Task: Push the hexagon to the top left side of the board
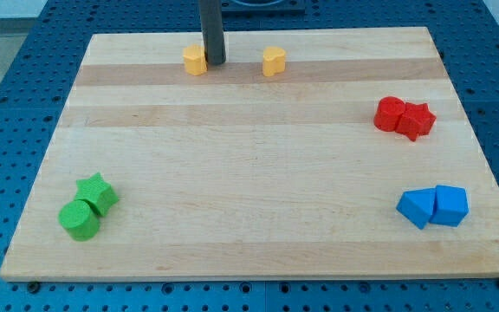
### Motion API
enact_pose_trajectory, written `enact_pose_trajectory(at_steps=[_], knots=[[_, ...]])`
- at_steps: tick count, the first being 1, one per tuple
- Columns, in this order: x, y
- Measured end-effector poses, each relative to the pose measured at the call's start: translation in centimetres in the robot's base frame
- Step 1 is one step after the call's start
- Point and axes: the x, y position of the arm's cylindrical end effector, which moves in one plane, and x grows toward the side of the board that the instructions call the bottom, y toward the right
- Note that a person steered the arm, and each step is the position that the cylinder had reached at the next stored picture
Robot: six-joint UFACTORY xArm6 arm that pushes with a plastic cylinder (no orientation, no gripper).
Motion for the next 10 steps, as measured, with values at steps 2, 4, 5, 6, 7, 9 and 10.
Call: enact_pose_trajectory(at_steps=[2,4,5,6,7,9,10], knots=[[1.8,-3.8],[0.4,-5.6],[-1.0,-6.3],[-1.8,-8.0],[-2.3,-9.6],[-2.4,-10.5],[-2.2,-8.2]])
